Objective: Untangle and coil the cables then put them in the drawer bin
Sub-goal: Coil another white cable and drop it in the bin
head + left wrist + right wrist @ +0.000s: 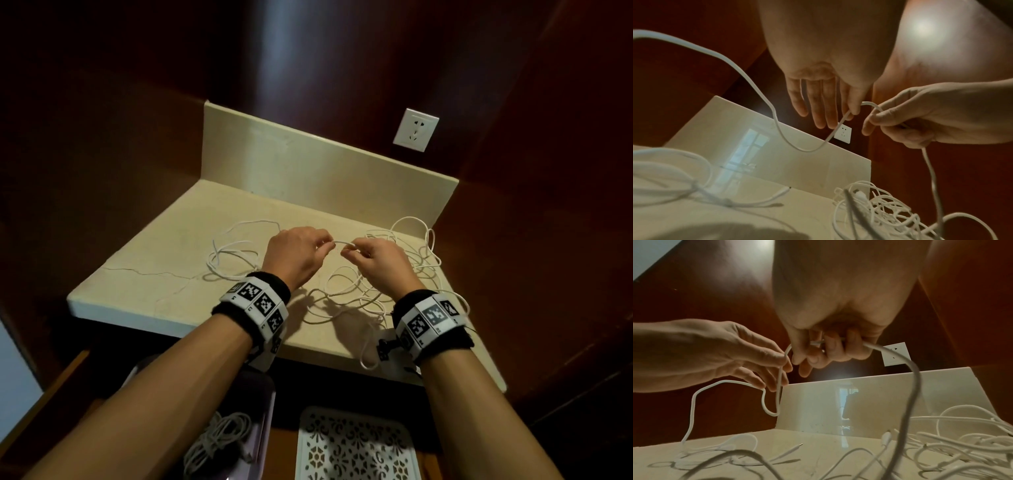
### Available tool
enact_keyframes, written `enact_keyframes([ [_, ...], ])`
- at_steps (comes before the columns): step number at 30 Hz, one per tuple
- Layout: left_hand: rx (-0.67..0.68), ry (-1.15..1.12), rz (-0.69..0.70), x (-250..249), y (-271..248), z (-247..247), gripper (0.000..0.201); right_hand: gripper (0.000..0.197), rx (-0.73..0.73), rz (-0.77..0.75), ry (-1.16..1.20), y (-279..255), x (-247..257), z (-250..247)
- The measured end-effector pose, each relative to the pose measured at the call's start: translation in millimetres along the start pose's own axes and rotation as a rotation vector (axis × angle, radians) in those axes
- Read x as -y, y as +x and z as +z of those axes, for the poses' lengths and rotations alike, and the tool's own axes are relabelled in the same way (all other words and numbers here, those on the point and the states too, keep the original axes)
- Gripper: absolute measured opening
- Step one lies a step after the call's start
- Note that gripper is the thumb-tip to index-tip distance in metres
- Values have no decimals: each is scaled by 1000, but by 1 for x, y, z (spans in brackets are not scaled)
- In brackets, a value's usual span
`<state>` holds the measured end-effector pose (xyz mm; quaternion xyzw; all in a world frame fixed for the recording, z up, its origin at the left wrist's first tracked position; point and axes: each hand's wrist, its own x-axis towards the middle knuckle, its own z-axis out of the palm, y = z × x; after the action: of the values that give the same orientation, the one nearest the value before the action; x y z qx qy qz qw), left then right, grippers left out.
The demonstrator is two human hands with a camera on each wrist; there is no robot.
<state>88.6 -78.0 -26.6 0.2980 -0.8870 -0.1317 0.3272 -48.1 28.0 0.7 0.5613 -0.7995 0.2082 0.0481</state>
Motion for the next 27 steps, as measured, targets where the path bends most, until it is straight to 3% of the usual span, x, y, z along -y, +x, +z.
enact_keyframes([
  [10, -45, 62, -169, 12, 4, -12, 28, 21, -36, -3, 197, -4, -5, -5],
  [16, 10, -144, 61, 0, 2, -16, 25, 19, -83, -49, 168, 6, -2, -2],
  [24, 65, -40, 113, 11, 4, -20, 28, 16, -70, -33, 120, 4, -6, -1],
  [27, 10, -15, 91, 11, 4, -20, 27, 16, -51, -9, 146, 2, -4, -1],
])
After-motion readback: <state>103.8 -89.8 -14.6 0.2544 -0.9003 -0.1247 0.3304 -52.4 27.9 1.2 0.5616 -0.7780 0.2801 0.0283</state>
